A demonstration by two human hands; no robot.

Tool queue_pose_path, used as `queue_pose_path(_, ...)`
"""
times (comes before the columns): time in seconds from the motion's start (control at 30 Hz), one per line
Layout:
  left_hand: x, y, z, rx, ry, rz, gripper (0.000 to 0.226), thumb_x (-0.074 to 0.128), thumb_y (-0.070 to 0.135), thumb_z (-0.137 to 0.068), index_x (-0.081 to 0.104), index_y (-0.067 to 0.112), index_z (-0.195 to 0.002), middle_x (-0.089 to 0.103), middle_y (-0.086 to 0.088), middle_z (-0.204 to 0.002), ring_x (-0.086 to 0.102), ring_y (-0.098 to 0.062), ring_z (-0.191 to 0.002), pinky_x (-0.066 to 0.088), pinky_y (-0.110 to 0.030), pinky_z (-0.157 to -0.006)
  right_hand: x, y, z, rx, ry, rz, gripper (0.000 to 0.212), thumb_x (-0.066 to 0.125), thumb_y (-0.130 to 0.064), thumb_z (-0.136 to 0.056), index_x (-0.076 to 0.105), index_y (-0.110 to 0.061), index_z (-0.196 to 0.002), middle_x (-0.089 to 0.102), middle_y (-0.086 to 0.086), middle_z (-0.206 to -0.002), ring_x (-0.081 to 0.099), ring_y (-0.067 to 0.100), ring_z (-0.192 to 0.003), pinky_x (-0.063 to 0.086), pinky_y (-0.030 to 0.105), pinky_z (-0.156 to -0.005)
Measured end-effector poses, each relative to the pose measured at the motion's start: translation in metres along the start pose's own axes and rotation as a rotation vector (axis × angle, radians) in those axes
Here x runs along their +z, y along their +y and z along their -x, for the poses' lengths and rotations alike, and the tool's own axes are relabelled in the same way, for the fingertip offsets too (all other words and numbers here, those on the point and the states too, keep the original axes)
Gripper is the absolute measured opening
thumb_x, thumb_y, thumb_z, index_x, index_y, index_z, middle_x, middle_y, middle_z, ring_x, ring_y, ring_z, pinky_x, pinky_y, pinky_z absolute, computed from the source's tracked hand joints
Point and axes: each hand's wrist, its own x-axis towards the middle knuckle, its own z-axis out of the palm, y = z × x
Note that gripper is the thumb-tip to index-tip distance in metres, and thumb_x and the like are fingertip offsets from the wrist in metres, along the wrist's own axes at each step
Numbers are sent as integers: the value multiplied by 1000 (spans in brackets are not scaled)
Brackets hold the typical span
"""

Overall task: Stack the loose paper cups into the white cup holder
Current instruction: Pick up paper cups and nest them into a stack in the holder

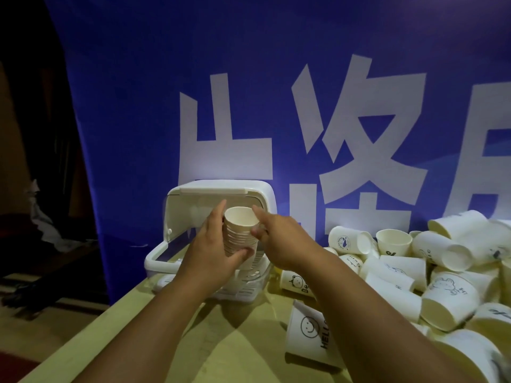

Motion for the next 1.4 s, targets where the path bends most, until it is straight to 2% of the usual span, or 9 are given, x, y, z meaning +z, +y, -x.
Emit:
queue_pose_path(0.1, -2, -3, -1, -1, -26, -36, 99, 84, 45, -78, 22, 37, -154, 46, 7, -149, 51, -16, -132, 51, -44, -104, 2, 5, 1, -33, -120, 97, 88, 56, -4, -97, -2, -27, -159, 58, 6, -137, 59, 23, -117, 48, 33, -95)
queue_pose_path(0.2, -4, -5, -1, -35, -64, -24, 95, 81, 41, -83, 19, 39, -155, 45, 7, -150, 50, -15, -132, 50, -44, -106, 5, 2, 1, -21, -131, -14, 88, 54, -4, -98, -6, -28, -158, 54, 7, -141, 58, 22, -117, 46, 29, -91)
queue_pose_path(0.5, -31, -9, 3, -171, -154, 38, 73, 77, 31, -88, 37, 34, -148, 55, 8, -143, 54, -14, -127, 48, -37, -102, 29, -9, -7, -20, -138, -220, 47, 64, -22, -92, 48, -25, -137, 65, 2, -123, 63, 21, -108, 54, 40, -94)
queue_pose_path(0.63, -45, -26, -9, -188, -118, 7, 67, 76, 27, -90, 39, 35, -146, 58, 7, -136, 58, -10, -115, 50, -35, -97, 31, -28, -23, -24, -188, -379, 58, 67, -22, -87, 45, -27, -140, 62, 2, -128, 60, 23, -115, 50, 46, -101)
queue_pose_path(0.8, -61, -45, -30, -260, -149, -2, 61, 69, 16, -94, 40, 34, -144, 57, 3, -132, 56, -18, -119, 51, -40, -98, 47, -43, -43, 7, -252, -591, 69, 61, 5, -87, 37, -23, -145, 55, 4, -124, 53, 24, -122, 44, 48, -109)
queue_pose_path(1.0, -60, -82, -39, -279, -121, -4, 65, 68, 14, -95, 33, 38, -144, 58, 5, -126, 59, -17, -115, 52, -40, -96, 78, -46, -76, 149, -297, -640, 74, 64, 3, -86, 20, -23, -139, 48, 10, -134, 51, 25, -122, 47, 48, -106)
queue_pose_path(1.13, -57, -98, -42, -325, -98, -24, 43, 60, 19, -100, 29, 35, -124, 63, 3, -109, 64, -13, -93, 50, -30, -72, 91, -46, -93, 188, -251, -582, 56, 65, -5, -89, 29, -18, -129, 50, 13, -130, 53, 28, -122, 48, 45, -104)
queue_pose_path(1.27, -58, -98, -41, -313, -198, -69, 30, 53, 17, -100, 46, 38, -120, 65, 5, -113, 66, -14, -95, 58, -43, -81, 101, -44, -103, 211, -195, -616, 53, 65, -6, -89, 38, -23, -130, 57, 11, -123, 59, 26, -112, 51, 47, -100)
queue_pose_path(1.4, -58, -95, -38, -310, -225, -55, 40, 56, 16, -98, 51, 33, -134, 63, 4, -121, 67, -14, -96, 59, -39, -81, 107, -49, -100, 199, -163, -602, 42, 52, 4, -93, 45, -18, -128, 61, 14, -118, 61, 25, -106, 53, 41, -98)
